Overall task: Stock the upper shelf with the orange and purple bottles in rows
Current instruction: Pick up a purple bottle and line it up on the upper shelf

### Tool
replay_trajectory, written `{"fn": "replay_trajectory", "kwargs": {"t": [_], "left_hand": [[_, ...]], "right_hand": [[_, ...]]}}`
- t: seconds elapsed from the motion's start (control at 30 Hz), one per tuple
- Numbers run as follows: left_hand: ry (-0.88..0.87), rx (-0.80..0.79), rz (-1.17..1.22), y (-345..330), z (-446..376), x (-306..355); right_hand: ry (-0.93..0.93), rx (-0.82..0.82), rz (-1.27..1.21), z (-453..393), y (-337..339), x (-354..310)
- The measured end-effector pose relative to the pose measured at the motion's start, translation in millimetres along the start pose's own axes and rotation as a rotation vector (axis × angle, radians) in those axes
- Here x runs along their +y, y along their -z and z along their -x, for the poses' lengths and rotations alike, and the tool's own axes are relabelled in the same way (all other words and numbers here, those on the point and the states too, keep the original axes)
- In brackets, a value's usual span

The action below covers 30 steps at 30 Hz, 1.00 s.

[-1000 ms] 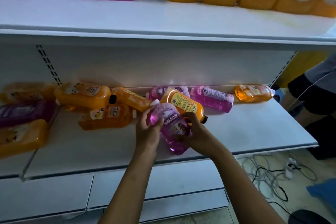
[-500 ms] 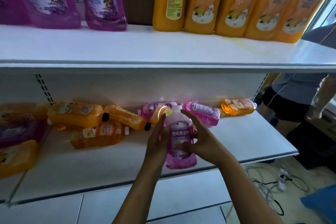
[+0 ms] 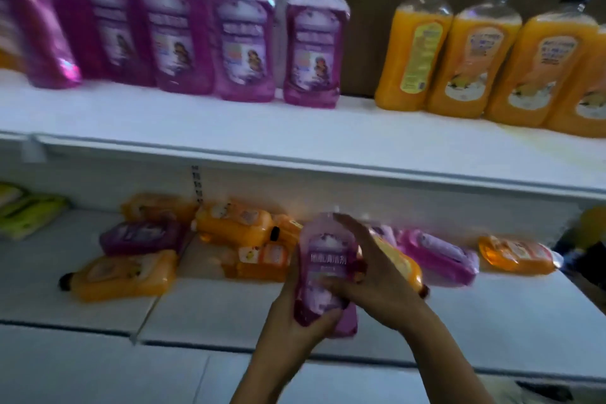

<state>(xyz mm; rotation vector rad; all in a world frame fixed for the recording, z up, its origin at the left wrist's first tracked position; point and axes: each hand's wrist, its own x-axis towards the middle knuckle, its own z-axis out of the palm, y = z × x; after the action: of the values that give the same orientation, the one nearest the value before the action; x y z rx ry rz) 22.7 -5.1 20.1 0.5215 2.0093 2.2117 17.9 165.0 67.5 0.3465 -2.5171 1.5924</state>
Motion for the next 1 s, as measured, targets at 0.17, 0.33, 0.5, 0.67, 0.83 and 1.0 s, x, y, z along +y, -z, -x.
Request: {"fn": "replay_trajectory", "kwargs": {"t": [0.17,0.33,0.5,0.67,0.83,1.0], "left_hand": [[-0.159,0.308,0.005,58.1,25.8,4.7],[-0.268,0.516,-0.005,123.0,53.8,26.8],[-0.355,0.653,-0.128,194.7,82.9,47.4],[-0.435,0.731,-0.217,267.3,120.2,74.3],[-0.534,0.715,-0.258,329.0,140.3,120.3],[-0.69,0.516,-0.38,363.1,118.9,190.8]], "right_hand": [[0.14,-0.254,0.109,-36.3,-56.3,-65.5],[0.293,-0.424,0.067,-68.4,-120.7,-122.3],[0.441,-0.518,0.15,-87.5,-188.9,-167.3],[0.601,-0.538,0.185,-93.3,-257.6,-220.4],[0.726,-0.491,0.154,-101.1,-297.7,-286.6],[0.803,-0.317,0.083,-112.0,-291.3,-342.9]]}}
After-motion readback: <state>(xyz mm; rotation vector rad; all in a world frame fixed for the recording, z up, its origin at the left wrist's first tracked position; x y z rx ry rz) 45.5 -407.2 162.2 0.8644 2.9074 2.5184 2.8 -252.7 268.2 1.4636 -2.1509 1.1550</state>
